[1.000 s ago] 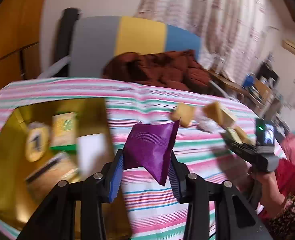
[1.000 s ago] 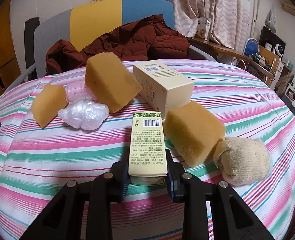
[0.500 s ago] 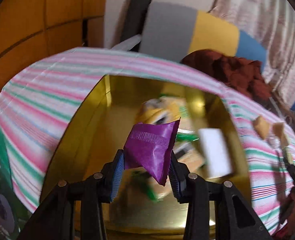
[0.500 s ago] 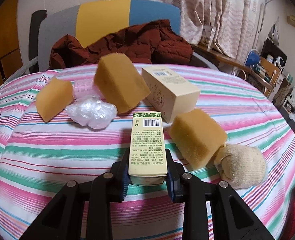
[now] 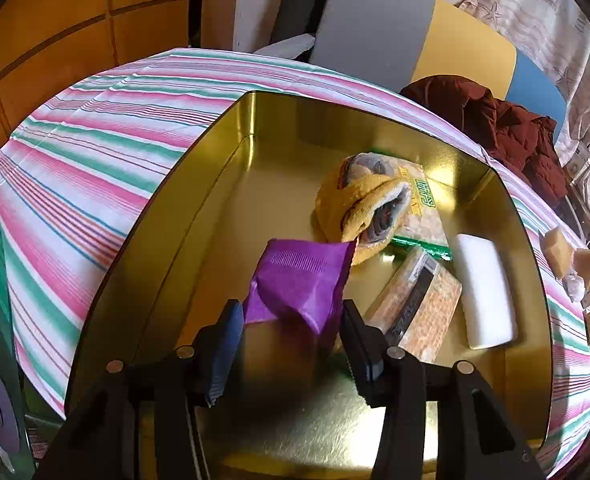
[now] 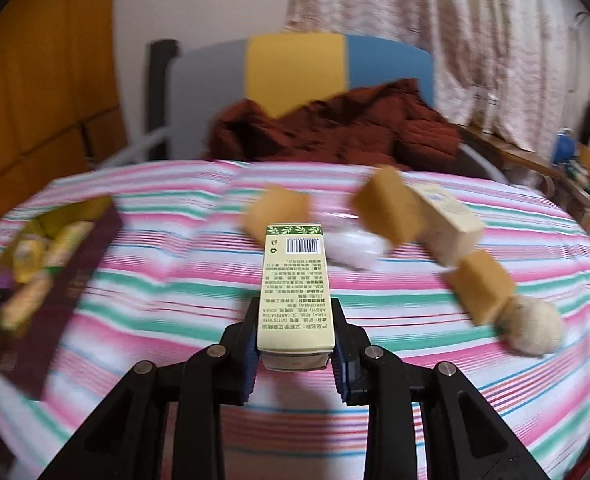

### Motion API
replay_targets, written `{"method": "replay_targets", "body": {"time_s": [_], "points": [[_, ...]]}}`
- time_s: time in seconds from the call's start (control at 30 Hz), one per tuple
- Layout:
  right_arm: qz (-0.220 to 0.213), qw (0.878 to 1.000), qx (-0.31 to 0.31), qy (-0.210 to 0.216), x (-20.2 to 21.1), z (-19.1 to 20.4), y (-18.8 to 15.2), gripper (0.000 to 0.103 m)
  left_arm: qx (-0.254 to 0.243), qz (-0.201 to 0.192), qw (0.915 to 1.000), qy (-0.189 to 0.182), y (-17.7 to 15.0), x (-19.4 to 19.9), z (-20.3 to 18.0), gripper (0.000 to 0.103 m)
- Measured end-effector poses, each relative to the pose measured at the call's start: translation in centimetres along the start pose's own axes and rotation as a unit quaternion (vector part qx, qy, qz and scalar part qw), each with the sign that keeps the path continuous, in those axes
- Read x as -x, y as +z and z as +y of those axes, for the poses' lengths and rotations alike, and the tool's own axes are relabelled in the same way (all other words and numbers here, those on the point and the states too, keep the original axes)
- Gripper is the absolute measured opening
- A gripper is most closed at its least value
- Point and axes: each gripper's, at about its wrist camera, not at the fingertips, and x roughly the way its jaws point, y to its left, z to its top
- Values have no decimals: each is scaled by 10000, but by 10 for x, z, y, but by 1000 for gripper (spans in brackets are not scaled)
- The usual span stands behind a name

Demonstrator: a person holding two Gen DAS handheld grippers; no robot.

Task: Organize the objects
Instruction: 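Drop the purple bag into the gold tray with the left tool while the right carries the box, then lower the green-and-white box into the gold tray and open the right tool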

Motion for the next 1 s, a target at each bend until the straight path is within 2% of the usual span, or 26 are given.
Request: {"method": "replay_targets", "body": {"time_s": [0.23,0.5,0.73,0.9,0.93,1.0], "points": [[-134,9922,487,1141,24,94,5,30,-6,-354,9994,28,-15,26,5,50],[311,9775,854,1905,16,176,-1,30,185,-878,9959,137,-25,57,13,50],[650,9693,1266,2007,-1,224,-8,31,561,-976,9936,62,-24,67,26,50],[824,9682,1210,2027,-15,229,-12,31,620,-1058,9925,28,-25,73,27,50],[860,9678,1182,2048,-17,228,-13,33,633,-1071,9922,6,-25,74,27,50],[862,9680,1177,2040,-16,228,-13,42,627,-1076,9922,3,-25,74,26,50]]}}
